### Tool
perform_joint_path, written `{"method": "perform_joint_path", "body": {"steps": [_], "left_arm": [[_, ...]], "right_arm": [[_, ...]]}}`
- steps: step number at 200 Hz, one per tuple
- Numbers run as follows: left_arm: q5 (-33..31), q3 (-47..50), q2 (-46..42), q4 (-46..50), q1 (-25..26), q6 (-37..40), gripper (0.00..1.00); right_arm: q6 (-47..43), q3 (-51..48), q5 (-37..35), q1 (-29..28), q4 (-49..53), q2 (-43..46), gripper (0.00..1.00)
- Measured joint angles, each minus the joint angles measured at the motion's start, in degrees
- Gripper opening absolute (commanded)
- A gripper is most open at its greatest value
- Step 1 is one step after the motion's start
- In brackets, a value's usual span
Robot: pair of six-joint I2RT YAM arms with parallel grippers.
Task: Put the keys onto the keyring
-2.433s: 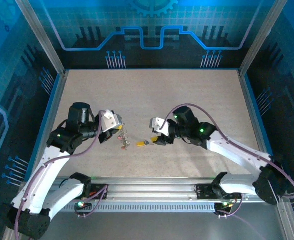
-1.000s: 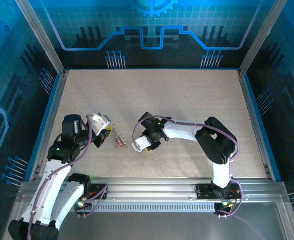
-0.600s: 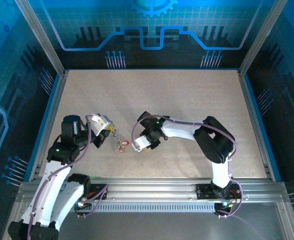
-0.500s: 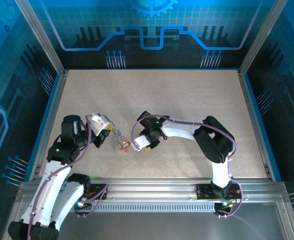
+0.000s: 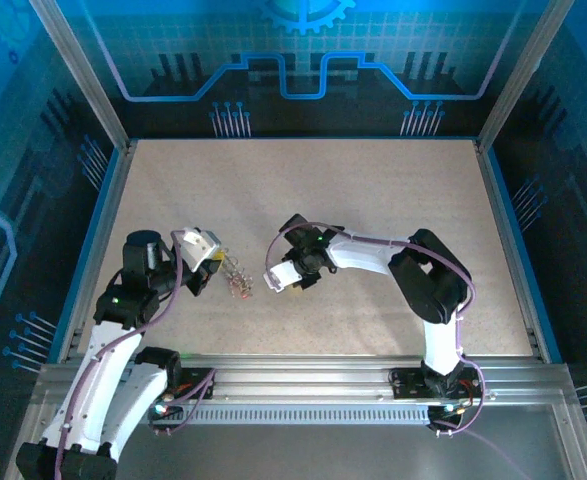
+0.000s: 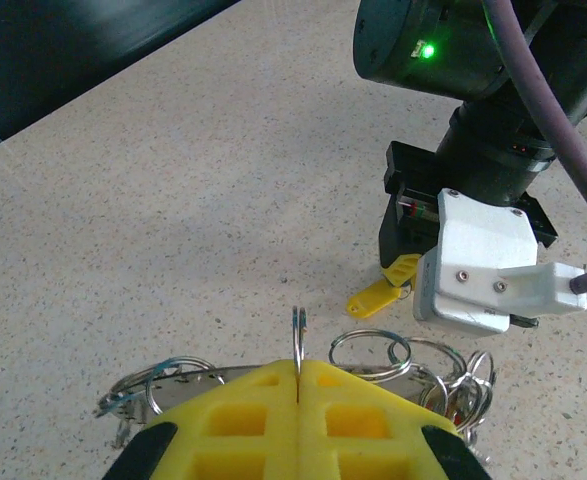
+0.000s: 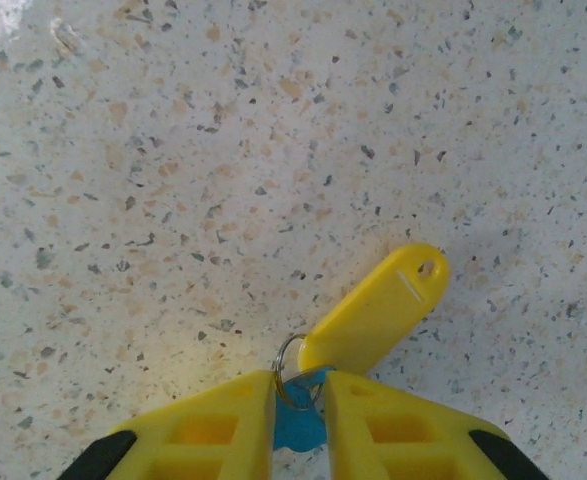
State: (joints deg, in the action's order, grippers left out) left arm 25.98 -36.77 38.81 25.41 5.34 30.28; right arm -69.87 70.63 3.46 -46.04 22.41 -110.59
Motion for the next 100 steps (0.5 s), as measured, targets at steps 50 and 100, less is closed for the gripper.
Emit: {"method": "perform_joint_path", "body": {"steps": [50, 100], "left_arm": [[0.4, 0.0, 0.0, -0.1, 0.0, 0.0, 0.00], [0.4, 0.0, 0.0, -0.1, 0.0, 0.0, 0.00]], "right_arm": [[0.4, 0.0, 0.4, 0.0, -0.6, 0.0, 0.13], [0.4, 0.0, 0.3, 0.0, -2.3, 0.0, 0.17]]}}
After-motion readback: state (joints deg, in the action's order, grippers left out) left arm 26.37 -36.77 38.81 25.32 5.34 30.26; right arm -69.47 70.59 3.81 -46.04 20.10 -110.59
